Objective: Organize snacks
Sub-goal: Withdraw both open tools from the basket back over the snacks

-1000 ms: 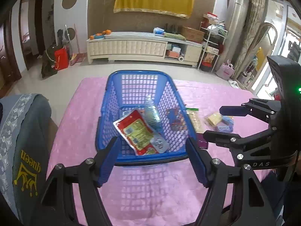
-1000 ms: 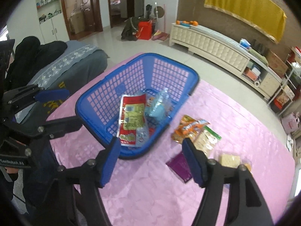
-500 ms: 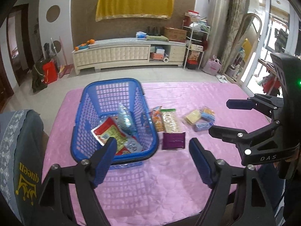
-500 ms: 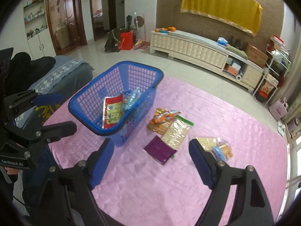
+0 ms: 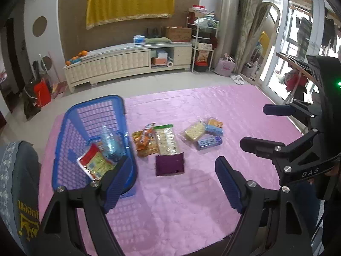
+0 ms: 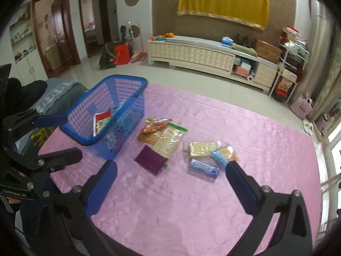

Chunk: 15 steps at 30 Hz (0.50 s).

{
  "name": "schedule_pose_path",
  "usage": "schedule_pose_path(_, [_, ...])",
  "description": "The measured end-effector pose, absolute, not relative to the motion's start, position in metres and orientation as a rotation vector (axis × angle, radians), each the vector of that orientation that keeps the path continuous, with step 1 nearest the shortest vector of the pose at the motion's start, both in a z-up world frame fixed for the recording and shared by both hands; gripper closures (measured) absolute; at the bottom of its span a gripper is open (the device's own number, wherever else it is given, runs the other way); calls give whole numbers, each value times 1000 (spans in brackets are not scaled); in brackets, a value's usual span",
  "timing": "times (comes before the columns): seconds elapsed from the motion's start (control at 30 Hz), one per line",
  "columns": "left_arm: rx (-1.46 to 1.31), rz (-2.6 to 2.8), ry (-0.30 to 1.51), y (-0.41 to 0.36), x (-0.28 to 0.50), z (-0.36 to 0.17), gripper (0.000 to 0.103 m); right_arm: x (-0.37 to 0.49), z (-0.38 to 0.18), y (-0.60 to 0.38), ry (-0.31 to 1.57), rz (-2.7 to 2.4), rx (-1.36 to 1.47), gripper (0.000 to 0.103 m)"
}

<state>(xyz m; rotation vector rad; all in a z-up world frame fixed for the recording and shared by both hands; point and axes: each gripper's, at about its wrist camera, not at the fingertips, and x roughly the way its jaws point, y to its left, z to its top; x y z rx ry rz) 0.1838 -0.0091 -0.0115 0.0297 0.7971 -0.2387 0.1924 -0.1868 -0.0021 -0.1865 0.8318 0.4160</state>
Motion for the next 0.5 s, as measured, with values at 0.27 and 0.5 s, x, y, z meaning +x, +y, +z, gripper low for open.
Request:
schedule_pose_path(0.27, [41, -255, 848, -32, 215, -31, 24, 215, -25, -217, 887, 351, -139, 0])
schedule_pose_path(0.5, [11, -232, 927, -43, 240, -60, 24, 237, -53, -233, 927, 346, -135, 0])
